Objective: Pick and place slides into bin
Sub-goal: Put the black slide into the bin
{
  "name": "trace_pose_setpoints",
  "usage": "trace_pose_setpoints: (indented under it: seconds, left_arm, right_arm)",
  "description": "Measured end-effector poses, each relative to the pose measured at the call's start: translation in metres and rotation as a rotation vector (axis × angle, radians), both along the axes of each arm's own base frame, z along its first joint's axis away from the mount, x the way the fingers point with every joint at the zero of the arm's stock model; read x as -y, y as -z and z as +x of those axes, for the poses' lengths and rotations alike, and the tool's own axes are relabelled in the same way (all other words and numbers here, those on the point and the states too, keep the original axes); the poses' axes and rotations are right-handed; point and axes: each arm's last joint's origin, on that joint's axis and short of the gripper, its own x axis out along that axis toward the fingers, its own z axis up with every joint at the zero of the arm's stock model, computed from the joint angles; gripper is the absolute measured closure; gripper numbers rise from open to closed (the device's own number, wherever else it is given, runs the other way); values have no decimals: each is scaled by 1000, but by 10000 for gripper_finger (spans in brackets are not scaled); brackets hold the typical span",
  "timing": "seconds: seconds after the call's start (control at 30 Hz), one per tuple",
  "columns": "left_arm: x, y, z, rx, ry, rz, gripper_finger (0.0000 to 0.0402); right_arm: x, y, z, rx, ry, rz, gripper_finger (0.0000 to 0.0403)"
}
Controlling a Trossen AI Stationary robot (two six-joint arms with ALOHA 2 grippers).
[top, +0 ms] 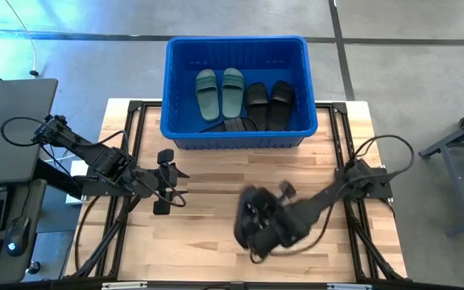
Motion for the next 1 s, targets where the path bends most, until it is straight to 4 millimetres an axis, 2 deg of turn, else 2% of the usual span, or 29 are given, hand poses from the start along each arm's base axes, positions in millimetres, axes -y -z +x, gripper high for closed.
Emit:
trace_pose_setpoints:
  seconds: [0.1, 0.2, 0.33, 0.47, 0.6, 0.7, 0.87, 1.0]
  left_arm:
    - [0, 0, 0, 0, 0, 0, 202]
    - [0, 0, 0, 0, 0, -1, 202]
    - [0, -1, 1, 8, 0, -5, 202]
    - [1, -2, 2, 27, 1, -14, 202]
    - [1, -2, 2, 28, 1, -14, 202]
    - [1, -2, 2, 28, 1, -14, 202]
    - [1, -2, 2, 30, -4, -9, 202]
    - [0, -2, 2, 38, -26, 13, 202]
  right_arm:
    - [23, -37, 12, 104, -48, -150, 401]
    - [55, -71, 21, 141, -64, -274, 401]
    - [110, -93, 26, 134, -21, -423, 402]
    - [172, -108, 20, 96, 115, -445, 402]
    - [232, -104, 18, 38, 258, -388, 402]
    - [271, -90, 16, -8, 354, -315, 402]
    - [323, -41, 9, -180, 487, -248, 402]
    - [349, 7, 2, -283, 529, -96, 402]
